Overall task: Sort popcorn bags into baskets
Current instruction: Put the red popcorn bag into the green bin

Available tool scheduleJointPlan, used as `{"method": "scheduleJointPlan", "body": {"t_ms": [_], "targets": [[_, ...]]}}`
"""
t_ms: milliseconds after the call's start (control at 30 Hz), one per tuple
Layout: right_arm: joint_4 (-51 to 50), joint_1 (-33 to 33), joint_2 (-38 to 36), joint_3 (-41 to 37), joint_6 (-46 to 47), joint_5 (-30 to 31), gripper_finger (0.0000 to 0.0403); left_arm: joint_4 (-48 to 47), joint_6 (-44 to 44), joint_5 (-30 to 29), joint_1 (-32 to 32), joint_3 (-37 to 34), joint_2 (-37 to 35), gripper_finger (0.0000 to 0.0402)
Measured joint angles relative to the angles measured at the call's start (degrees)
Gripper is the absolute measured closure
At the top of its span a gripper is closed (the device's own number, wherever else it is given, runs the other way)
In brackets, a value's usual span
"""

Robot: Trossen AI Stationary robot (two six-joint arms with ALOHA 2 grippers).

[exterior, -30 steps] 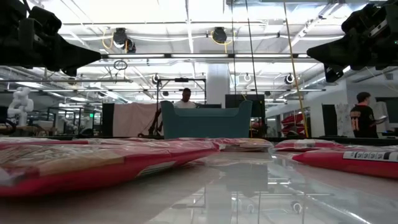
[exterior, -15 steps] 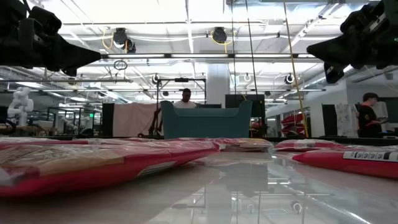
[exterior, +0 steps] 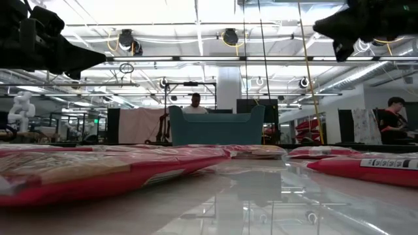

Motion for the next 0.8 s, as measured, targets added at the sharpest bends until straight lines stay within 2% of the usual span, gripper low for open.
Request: {"method": "scheduleJointPlan", "body": {"t_ms": [200,433,633,800], "targets": [[-15.6,3.8,16.0,15.9,1.5,9.1,0.0360,0.0,0.0,0.0,0.0,0.0,0.0,0.0371],[-33.1,6.8,30.4,32.1,6.6,11.1,0.0326,0.0,0.0,0.0,0.0,0.0,0.0,0.0371],[-44.7,11.0,40.3,39.2,12.0,11.0,0.0295,0.4,0.0,0.0,0.0,0.0,0.0,0.0371],[-53.4,16.0,46.8,40.6,14.9,11.0,0.0271,0.4,0.0,0.0,0.0,0.0,0.0,0.0371]]}}
